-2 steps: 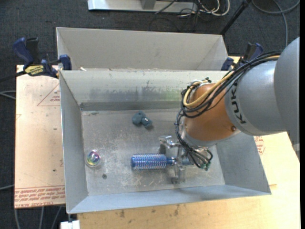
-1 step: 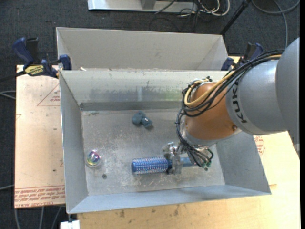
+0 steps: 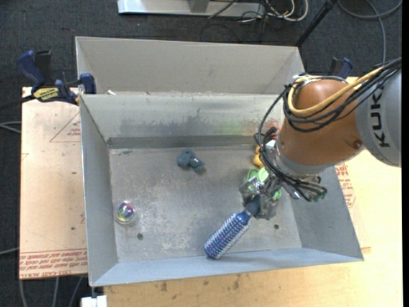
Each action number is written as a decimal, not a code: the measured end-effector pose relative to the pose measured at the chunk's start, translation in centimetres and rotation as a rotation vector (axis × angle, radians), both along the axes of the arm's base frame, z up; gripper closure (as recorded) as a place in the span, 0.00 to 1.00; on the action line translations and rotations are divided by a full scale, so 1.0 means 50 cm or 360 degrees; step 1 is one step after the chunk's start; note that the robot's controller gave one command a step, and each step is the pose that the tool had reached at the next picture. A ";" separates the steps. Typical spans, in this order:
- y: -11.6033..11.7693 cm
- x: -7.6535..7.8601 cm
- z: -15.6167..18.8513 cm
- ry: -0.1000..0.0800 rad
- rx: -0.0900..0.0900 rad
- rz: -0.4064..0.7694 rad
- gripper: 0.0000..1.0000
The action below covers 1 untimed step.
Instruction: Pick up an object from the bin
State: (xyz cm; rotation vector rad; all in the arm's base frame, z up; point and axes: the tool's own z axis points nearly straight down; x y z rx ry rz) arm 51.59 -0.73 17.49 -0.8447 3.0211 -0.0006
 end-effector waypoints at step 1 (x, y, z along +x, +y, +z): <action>-0.058 -0.004 0.159 -0.0009 -0.0003 -0.0003 1.00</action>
Offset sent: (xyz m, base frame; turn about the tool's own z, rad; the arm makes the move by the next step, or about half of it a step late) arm -0.0042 -0.0274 0.0759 -0.0047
